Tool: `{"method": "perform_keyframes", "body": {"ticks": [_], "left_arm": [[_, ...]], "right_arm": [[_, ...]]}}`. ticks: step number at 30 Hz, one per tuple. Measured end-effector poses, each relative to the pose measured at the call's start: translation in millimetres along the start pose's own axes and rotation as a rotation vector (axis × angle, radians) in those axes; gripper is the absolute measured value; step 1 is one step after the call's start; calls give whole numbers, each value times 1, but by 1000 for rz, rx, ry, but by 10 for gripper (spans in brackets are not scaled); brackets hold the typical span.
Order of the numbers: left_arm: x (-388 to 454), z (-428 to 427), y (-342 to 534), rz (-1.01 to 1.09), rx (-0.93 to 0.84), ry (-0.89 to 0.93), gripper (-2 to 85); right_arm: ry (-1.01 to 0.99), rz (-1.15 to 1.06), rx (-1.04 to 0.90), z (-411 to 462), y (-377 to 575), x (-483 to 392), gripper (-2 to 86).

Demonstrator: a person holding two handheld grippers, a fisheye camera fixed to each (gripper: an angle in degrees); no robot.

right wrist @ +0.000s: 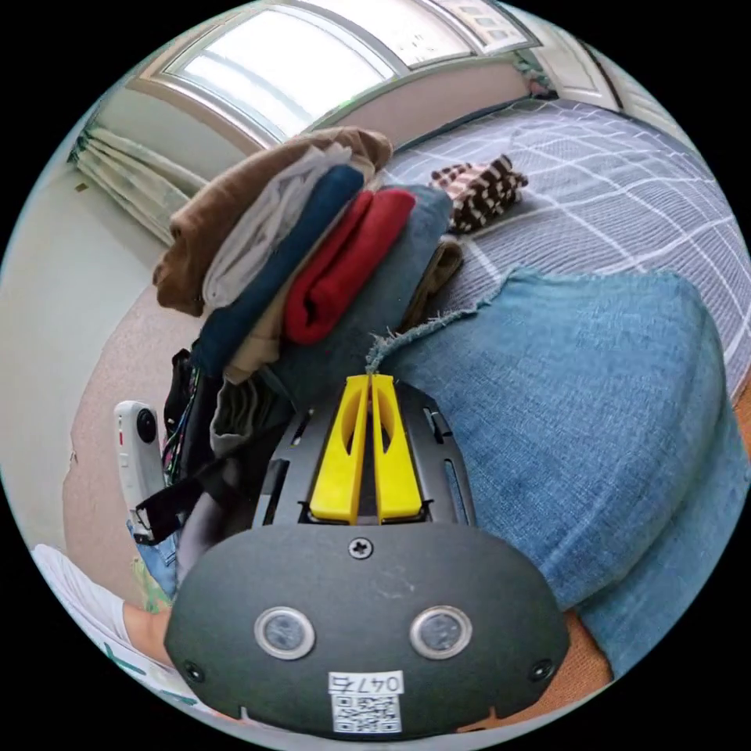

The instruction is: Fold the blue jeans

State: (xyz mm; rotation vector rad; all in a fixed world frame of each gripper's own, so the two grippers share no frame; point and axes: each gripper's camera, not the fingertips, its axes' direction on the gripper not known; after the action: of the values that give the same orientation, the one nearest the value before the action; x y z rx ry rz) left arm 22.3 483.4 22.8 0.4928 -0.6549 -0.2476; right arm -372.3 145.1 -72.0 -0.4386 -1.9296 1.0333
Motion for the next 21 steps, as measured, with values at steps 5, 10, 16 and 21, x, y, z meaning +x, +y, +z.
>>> {"method": "perform_keyframes", "body": {"ticks": [5, 10, 16, 21], "left_arm": [[-14, -8, 17, -32, 22, 16, -10], [-22, -20, 36, -35, 64, 38, -10], [-29, -15, 55, -53, 21, 64, -10], [-17, -53, 82, -21, 178, 9, -10]], "right_arm": [[-124, 9, 8, 27, 8, -3, -7], [-149, -81, -32, 15, -4, -5, 46], [87, -244, 54, -32, 3, -32, 78], [251, -492, -116, 9, 2, -85, 84]]}}
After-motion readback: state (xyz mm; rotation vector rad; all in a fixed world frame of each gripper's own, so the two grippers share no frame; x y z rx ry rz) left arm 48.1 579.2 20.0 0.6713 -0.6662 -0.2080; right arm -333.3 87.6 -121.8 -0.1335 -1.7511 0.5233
